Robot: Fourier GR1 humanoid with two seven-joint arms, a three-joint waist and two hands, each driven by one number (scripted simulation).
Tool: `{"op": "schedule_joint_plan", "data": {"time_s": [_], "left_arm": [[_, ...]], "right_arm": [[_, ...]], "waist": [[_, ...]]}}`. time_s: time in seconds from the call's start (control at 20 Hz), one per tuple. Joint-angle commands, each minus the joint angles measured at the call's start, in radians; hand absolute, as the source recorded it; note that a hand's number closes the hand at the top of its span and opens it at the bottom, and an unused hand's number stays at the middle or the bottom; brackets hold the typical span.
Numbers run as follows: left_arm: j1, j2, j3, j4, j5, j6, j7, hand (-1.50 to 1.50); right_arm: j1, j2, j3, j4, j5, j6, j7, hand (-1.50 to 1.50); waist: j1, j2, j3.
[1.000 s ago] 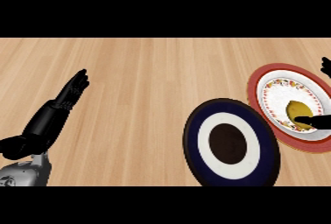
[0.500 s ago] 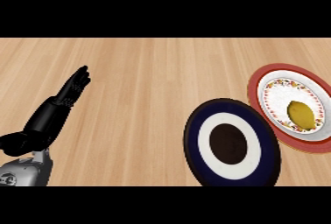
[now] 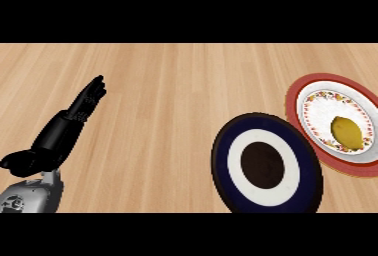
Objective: Pick the lemon from the plate and place it in the plate
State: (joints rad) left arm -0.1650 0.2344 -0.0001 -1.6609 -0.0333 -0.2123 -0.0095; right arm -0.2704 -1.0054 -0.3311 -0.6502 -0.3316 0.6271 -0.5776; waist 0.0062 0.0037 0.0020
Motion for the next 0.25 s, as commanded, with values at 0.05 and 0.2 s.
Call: {"op": "schedule_joint_plan", "data": {"time_s": [0.05, 0.2], "left_arm": [[-0.014, -0.023, -0.019, -0.001, -0.016, 0.01, 0.015, 0.0], [0.007, 0.029, 0.031, -0.013, 0.023, -0.033, 0.006, 0.0]], "right_arm": [[-0.006, -0.071, -0.001, 0.075, 0.024, 0.198, -0.134, -1.5], [0.1, -0.042, 0.004, 0.018, 0.025, 0.215, -0.213, -1.5]], "waist": [[0.004, 0.001, 0.001], [-0.011, -0.004, 0.001]]}}
